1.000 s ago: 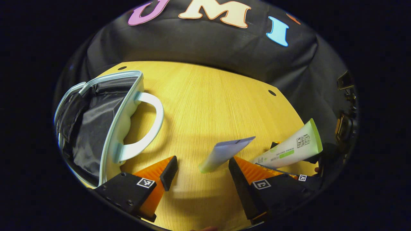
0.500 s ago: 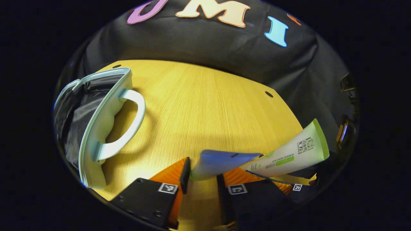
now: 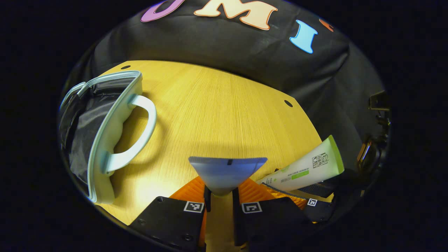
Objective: First open the suitcase, pack the skin care products into it, and then close the suitcase.
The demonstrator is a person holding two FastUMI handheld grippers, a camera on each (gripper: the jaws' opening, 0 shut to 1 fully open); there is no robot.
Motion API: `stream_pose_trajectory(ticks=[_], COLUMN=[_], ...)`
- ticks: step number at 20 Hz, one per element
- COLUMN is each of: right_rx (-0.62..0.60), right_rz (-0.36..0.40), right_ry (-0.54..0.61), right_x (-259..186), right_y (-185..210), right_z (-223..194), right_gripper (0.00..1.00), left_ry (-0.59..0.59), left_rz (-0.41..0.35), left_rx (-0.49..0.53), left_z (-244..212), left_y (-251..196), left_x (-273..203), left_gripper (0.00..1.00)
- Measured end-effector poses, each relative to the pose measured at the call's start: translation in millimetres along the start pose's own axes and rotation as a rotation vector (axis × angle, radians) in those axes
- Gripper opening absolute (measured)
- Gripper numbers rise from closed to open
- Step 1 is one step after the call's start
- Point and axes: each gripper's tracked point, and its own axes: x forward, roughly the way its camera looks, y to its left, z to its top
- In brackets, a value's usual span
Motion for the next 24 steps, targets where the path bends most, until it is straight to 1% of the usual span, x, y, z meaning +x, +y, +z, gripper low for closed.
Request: stream_pose_trajectory(ticks=[4,8,11,13,15,17,19,21,24], right_rx=[0.05,0.099,0.119,0.121,0.113,0.11,0.109,0.118,0.159], right_rz=[0.006,-0.005,0.005,0.003,0.002,-0.002,-0.023,-0.065,-0.141], right_ry=[0.026,0.013,0.02,0.025,0.024,0.022,0.008,-0.007,-0.019], right_x=[-11.4,-22.7,-29.1,-33.8,-38.8,-41.1,-43.4,-43.8,-47.4], right_y=[0.1,1.8,5.4,8.7,15.6,24.6,34.2,44.8,65.5], right_z=[-0.7,9.5,12.7,15.6,20.2,24.2,30.2,36.2,46.4], right_gripper=[0.49,0.5,0.5,0.49,0.48,0.48,0.5,0.49,0.49], left_ry=[0.017,0.023,0.024,0.029,0.055,0.089,0.132,0.166,0.258], left_rz=[0.033,0.078,0.095,0.119,0.162,0.205,0.236,0.23,0.192], left_rx=[-0.003,0.005,-0.016,-0.035,-0.037,-0.024,-0.003,0.026,0.063], left_z=[16.3,32.7,45.9,50.3,49.1,47.0,45.2,43.8,34.7], left_y=[15.0,35.3,57.3,86.1,126.0,164.5,199.8,225.8,250.0], left_x=[-38.3,-78.3,-104.2,-117.8,-127.2,-133.4,-138.3,-134.0,-118.4], left_gripper=[0.25,0.25,0.24,0.24,0.24,0.25,0.25,0.25,0.25])
